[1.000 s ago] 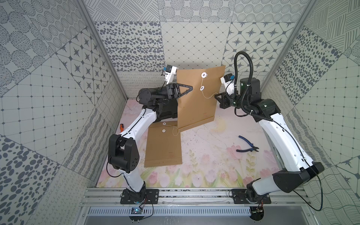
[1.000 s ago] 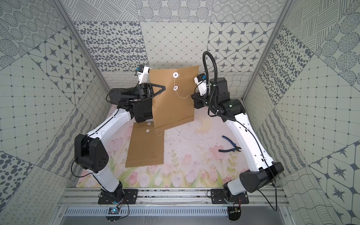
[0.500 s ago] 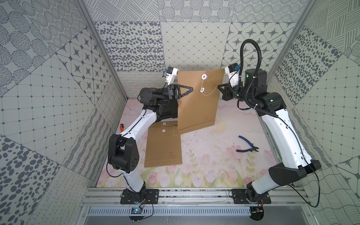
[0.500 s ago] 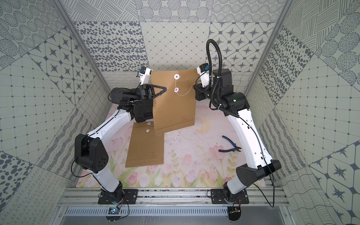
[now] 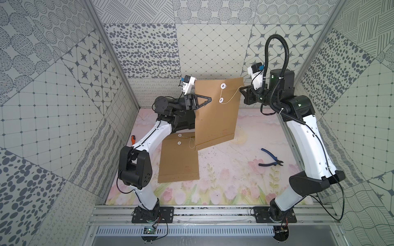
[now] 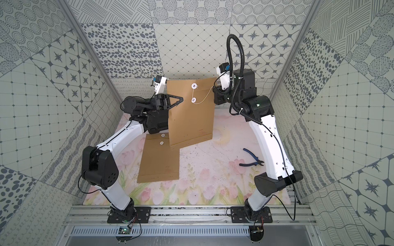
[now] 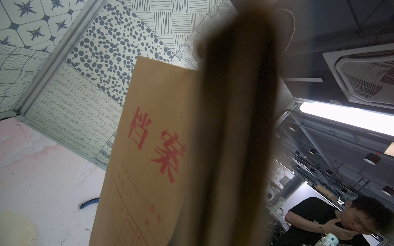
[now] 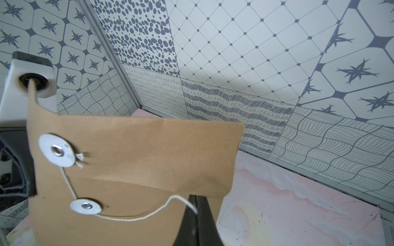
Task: Close the mouth of the file bag
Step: Close the file bag.
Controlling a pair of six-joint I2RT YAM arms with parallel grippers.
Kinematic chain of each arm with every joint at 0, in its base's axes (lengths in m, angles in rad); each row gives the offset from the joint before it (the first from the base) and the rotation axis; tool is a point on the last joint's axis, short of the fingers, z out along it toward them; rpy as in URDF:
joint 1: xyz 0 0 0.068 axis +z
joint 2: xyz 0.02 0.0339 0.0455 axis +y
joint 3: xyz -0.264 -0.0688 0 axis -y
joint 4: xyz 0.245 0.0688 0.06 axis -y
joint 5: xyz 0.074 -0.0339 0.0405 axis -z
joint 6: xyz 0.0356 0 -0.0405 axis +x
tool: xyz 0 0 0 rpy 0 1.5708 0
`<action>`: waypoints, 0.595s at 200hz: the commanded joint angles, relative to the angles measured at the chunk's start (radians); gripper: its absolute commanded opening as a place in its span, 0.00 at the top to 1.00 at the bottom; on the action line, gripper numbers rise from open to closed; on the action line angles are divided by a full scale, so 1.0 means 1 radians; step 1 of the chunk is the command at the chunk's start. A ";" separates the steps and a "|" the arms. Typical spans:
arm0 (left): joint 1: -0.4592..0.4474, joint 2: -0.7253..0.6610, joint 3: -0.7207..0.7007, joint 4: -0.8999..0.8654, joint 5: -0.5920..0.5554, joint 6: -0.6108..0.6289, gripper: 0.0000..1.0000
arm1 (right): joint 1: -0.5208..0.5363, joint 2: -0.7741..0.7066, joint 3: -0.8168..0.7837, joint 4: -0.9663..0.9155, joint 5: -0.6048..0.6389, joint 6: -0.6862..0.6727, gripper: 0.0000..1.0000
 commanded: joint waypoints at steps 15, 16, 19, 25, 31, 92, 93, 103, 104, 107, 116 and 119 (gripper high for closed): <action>0.048 -0.023 0.003 -0.066 -0.064 0.064 1.00 | 0.024 -0.014 -0.059 0.035 -0.010 0.012 1.00; 0.049 -0.023 0.004 -0.068 -0.063 0.064 1.00 | 0.024 -0.016 -0.063 0.037 -0.009 0.012 1.00; 0.051 -0.025 0.003 -0.072 -0.067 0.065 1.00 | 0.025 -0.021 -0.076 0.040 -0.008 0.013 1.00; 0.053 -0.027 0.009 -0.073 -0.065 0.064 1.00 | 0.026 -0.031 -0.099 0.050 -0.007 0.016 1.00; 0.053 -0.027 0.013 -0.074 -0.059 0.063 1.00 | 0.026 -0.035 -0.112 0.055 -0.006 0.016 1.00; 0.058 -0.030 0.014 -0.148 -0.068 0.103 1.00 | 0.050 -0.027 -0.086 0.007 -0.010 0.012 1.00; 0.058 -0.031 0.014 -0.152 -0.068 0.106 1.00 | 0.050 -0.027 -0.086 0.006 -0.010 0.012 1.00; 0.057 -0.036 0.009 -0.180 -0.065 0.131 1.00 | 0.052 -0.033 -0.081 0.003 -0.008 0.011 1.00; 0.058 -0.037 0.009 -0.182 -0.064 0.132 1.00 | 0.053 -0.032 -0.080 0.001 -0.008 0.011 1.00; 0.057 -0.037 0.006 -0.182 -0.063 0.132 1.00 | 0.052 -0.033 -0.076 0.000 -0.007 0.010 1.00; 0.056 -0.037 0.002 -0.166 -0.058 0.120 1.00 | 0.053 -0.029 -0.056 -0.010 0.004 0.005 1.00; 0.056 -0.037 0.001 -0.157 -0.057 0.113 1.00 | 0.053 -0.026 -0.047 -0.017 0.008 0.002 1.00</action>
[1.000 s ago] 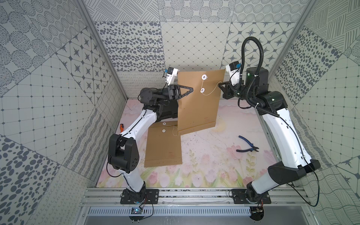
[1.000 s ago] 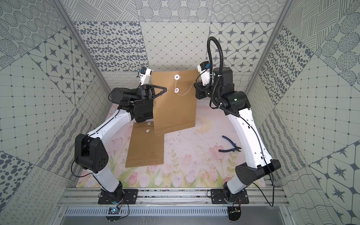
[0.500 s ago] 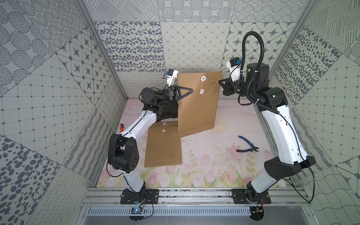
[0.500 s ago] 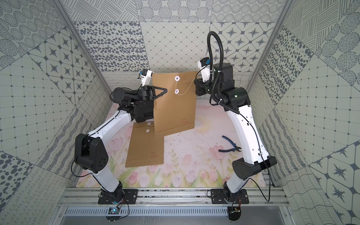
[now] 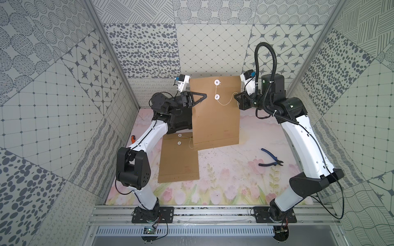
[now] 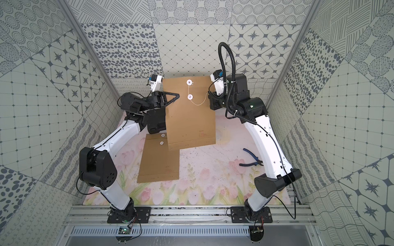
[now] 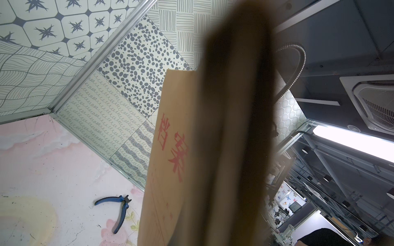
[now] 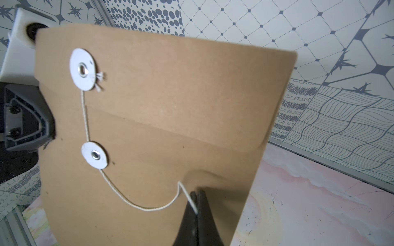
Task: Close the mouth of the file bag
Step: Close the file bag.
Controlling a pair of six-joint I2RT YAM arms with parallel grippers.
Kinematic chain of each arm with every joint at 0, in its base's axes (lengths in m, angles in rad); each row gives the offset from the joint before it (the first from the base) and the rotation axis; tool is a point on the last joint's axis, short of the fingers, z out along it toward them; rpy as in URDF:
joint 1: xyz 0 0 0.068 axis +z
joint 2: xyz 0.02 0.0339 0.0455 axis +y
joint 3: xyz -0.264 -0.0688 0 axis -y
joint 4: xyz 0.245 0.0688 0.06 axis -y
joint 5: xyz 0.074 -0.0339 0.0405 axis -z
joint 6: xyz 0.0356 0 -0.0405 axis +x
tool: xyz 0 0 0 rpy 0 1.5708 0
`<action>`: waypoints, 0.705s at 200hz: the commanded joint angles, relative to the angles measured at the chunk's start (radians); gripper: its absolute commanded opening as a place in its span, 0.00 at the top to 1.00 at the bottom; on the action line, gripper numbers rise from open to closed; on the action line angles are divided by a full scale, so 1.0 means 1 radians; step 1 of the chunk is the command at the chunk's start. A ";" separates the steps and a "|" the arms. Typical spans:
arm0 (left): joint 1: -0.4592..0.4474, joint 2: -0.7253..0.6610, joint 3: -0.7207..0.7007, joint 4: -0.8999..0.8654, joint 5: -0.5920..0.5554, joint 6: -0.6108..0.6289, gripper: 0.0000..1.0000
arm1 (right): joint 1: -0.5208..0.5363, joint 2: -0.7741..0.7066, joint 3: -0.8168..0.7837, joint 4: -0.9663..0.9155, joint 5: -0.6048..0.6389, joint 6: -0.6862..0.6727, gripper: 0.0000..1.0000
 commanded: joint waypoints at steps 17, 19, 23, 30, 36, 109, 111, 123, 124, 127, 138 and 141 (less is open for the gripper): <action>0.000 -0.023 -0.006 0.033 -0.007 0.022 1.00 | 0.007 0.014 0.105 -0.041 0.026 -0.018 1.00; 0.000 -0.022 -0.007 0.036 -0.007 0.019 1.00 | 0.007 0.018 0.111 -0.042 0.028 -0.019 1.00; -0.001 -0.022 -0.008 0.040 -0.006 0.015 1.00 | 0.008 0.025 0.123 -0.048 0.031 -0.021 1.00; -0.004 -0.024 -0.011 0.047 -0.002 0.008 1.00 | 0.006 0.039 0.143 -0.057 0.038 -0.023 1.00; -0.007 -0.026 -0.015 0.052 0.000 0.005 1.00 | 0.008 0.047 0.157 -0.062 0.047 -0.025 1.00; -0.016 -0.062 -0.074 0.038 0.014 0.015 1.00 | 0.006 0.144 0.343 -0.116 0.101 -0.039 1.00; -0.018 -0.062 -0.075 0.038 0.014 0.016 1.00 | 0.005 0.148 0.348 -0.116 0.103 -0.039 1.00; -0.020 -0.063 -0.084 0.036 0.015 0.021 1.00 | 0.006 0.171 0.381 -0.121 0.106 -0.041 1.00; -0.020 -0.063 -0.085 0.035 0.014 0.021 1.00 | 0.005 0.174 0.384 -0.122 0.105 -0.041 1.00; -0.022 -0.064 -0.088 0.031 0.014 0.025 1.00 | 0.005 0.180 0.394 -0.124 0.105 -0.042 1.00; -0.022 -0.061 -0.098 0.012 0.012 0.043 1.00 | 0.005 0.204 0.428 -0.130 0.103 -0.042 1.00; -0.023 -0.061 -0.101 0.007 0.011 0.049 1.00 | 0.005 0.209 0.439 -0.131 0.103 -0.042 1.00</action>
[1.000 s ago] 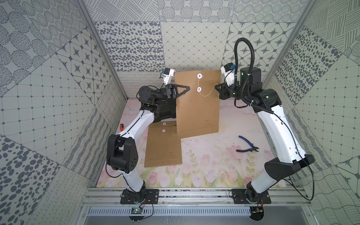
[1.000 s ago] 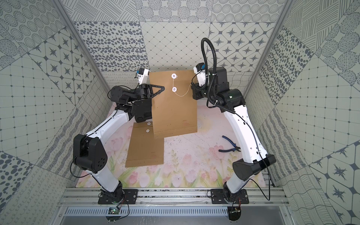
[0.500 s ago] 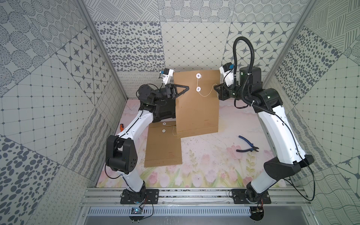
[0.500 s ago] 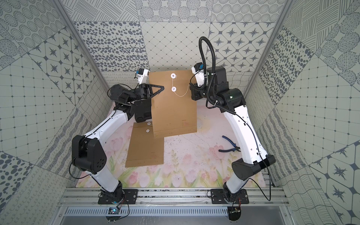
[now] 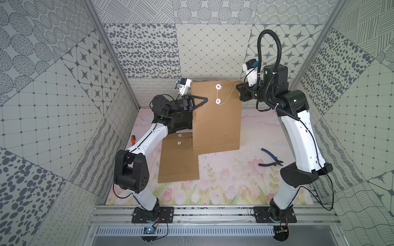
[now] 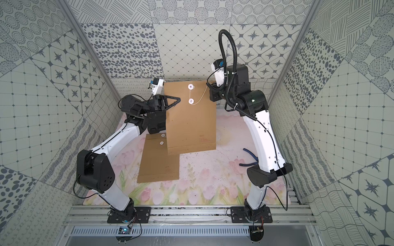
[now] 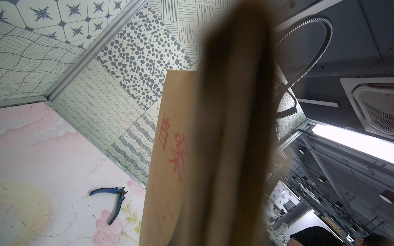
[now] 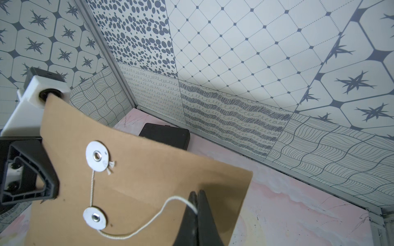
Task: Close the mouth of the file bag
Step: Close the file bag.
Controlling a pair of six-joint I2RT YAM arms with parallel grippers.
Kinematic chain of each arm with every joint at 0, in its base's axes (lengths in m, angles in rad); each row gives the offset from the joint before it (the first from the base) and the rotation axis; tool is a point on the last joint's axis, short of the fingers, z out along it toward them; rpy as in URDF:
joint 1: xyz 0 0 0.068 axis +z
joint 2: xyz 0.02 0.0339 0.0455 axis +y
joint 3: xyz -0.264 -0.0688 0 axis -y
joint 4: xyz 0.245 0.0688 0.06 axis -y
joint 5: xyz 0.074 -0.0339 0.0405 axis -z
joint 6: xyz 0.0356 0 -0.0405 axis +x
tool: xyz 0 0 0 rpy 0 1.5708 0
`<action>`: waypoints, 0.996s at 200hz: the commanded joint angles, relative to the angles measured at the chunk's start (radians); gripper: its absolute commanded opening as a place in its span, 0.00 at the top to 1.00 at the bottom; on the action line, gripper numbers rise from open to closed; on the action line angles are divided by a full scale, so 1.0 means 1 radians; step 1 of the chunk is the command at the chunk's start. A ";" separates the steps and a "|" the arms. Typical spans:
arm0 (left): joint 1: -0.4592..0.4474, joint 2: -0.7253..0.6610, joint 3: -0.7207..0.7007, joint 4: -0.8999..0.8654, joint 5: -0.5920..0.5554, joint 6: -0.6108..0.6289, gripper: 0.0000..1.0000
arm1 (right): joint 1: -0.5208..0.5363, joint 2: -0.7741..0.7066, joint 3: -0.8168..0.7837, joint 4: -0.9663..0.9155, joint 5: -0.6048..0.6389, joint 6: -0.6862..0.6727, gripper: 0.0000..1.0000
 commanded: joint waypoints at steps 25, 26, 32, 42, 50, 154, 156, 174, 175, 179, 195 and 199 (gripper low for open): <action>-0.014 -0.002 -0.030 -0.002 0.004 0.063 1.00 | 0.001 0.081 0.128 -0.020 0.000 -0.009 1.00; -0.014 -0.001 -0.030 -0.001 0.004 0.064 1.00 | 0.000 0.082 0.130 -0.020 0.000 -0.009 1.00; -0.016 0.003 -0.030 -0.004 0.004 0.066 1.00 | 0.000 0.090 0.139 -0.021 -0.002 -0.008 1.00; -0.018 0.009 -0.030 -0.007 0.003 0.070 1.00 | 0.000 0.100 0.151 -0.019 -0.003 -0.007 1.00; -0.020 0.012 -0.028 -0.010 0.005 0.072 1.00 | 0.000 0.111 0.165 -0.020 -0.006 -0.005 1.00; -0.043 0.026 -0.025 -0.051 0.003 0.098 1.00 | -0.001 0.187 0.226 -0.041 -0.035 0.008 1.00; -0.042 0.025 -0.023 -0.053 0.002 0.100 1.00 | -0.001 0.184 0.224 -0.043 -0.037 0.009 1.00; -0.037 0.024 -0.009 -0.056 -0.007 0.094 1.00 | -0.002 0.149 0.172 -0.033 -0.031 0.004 1.00; -0.036 0.025 -0.007 -0.055 -0.007 0.094 1.00 | -0.001 0.146 0.170 -0.032 -0.030 0.003 1.00; -0.037 0.025 -0.005 -0.050 -0.009 0.090 1.00 | -0.002 0.138 0.158 -0.028 -0.025 0.001 1.00; -0.037 0.028 0.005 -0.007 -0.008 0.049 1.00 | -0.019 0.112 0.116 -0.020 -0.015 -0.003 1.00; -0.037 0.028 0.005 0.007 -0.009 0.037 1.00 | -0.023 0.106 0.106 -0.017 -0.012 -0.003 1.00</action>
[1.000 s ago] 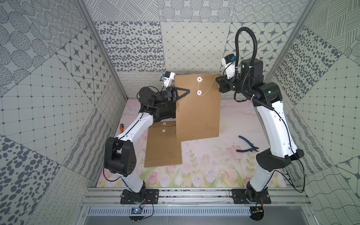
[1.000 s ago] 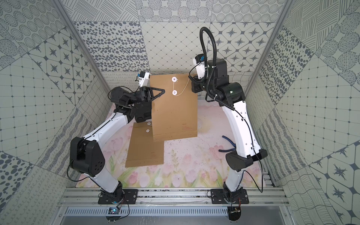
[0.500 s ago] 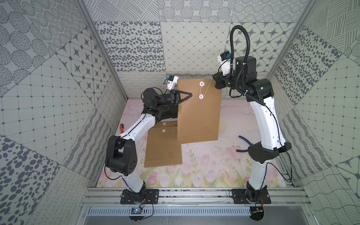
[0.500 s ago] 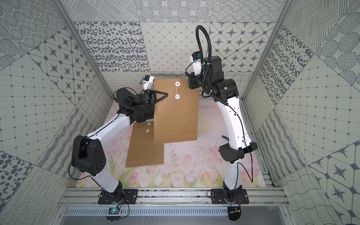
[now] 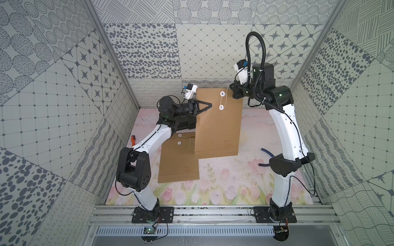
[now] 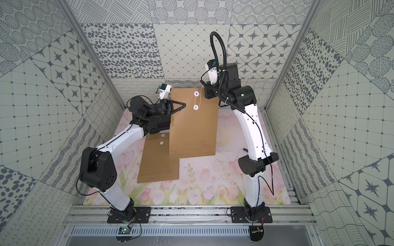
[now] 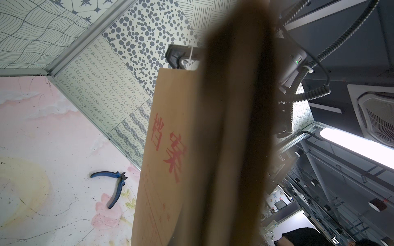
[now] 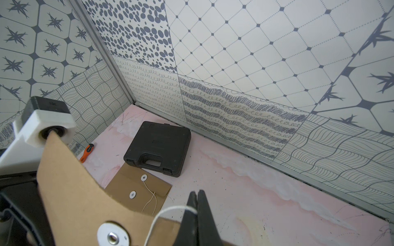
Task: Close the mouth of the file bag
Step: Close the file bag.
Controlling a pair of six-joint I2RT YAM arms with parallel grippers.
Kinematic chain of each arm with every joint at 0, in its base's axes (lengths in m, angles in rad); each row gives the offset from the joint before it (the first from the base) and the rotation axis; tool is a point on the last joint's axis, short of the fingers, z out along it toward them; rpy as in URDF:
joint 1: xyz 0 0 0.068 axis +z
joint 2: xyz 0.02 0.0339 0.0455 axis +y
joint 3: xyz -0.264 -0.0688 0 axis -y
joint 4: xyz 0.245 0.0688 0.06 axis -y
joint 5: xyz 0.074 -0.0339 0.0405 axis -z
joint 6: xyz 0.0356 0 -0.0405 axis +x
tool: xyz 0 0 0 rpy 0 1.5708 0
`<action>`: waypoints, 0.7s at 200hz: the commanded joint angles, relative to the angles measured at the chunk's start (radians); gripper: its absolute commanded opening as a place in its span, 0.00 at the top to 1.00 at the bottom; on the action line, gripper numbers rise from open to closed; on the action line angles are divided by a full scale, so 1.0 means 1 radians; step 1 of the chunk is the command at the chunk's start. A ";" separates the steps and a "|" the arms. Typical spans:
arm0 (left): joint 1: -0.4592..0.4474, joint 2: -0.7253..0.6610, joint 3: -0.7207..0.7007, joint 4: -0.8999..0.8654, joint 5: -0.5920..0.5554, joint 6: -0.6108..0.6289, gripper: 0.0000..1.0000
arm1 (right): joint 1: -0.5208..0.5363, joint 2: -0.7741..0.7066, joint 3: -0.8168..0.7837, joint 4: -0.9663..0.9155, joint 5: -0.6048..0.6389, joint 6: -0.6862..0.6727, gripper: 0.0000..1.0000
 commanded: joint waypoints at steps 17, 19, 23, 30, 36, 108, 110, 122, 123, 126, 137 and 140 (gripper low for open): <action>0.003 -0.004 0.030 0.132 -0.010 -0.059 1.00 | -0.031 -0.073 -0.075 0.025 0.027 -0.010 1.00; 0.002 -0.005 0.029 0.133 -0.010 -0.060 1.00 | -0.032 -0.073 -0.076 0.025 0.028 -0.011 1.00; 0.003 -0.008 0.029 0.133 -0.009 -0.061 1.00 | -0.036 -0.074 -0.078 0.027 0.031 -0.012 1.00; 0.002 -0.012 0.026 0.133 -0.007 -0.061 1.00 | -0.040 -0.073 -0.077 0.030 0.036 -0.012 1.00; 0.003 -0.017 0.023 0.131 -0.005 -0.061 1.00 | -0.046 -0.069 -0.070 0.031 0.039 -0.012 1.00; -0.003 -0.028 -0.004 0.084 -0.002 -0.034 1.00 | -0.085 0.011 0.063 0.018 0.002 0.010 1.00; -0.004 -0.028 -0.005 0.079 -0.002 -0.032 1.00 | -0.086 0.013 0.064 0.016 -0.002 0.011 1.00; -0.008 -0.030 -0.005 0.068 -0.005 -0.022 1.00 | -0.076 0.020 0.069 0.012 -0.002 0.012 1.00; -0.008 -0.030 -0.005 0.067 -0.006 -0.021 1.00 | -0.075 0.020 0.069 0.011 -0.003 0.011 1.00; -0.007 -0.030 -0.005 0.068 -0.007 -0.021 1.00 | -0.072 0.021 0.069 0.008 -0.002 0.008 1.00; -0.008 -0.031 -0.001 0.068 -0.008 -0.023 1.00 | -0.070 0.021 0.061 0.006 -0.001 0.006 1.00; -0.008 -0.031 -0.001 0.068 -0.008 -0.023 1.00 | -0.070 0.021 0.058 0.006 0.001 0.005 1.00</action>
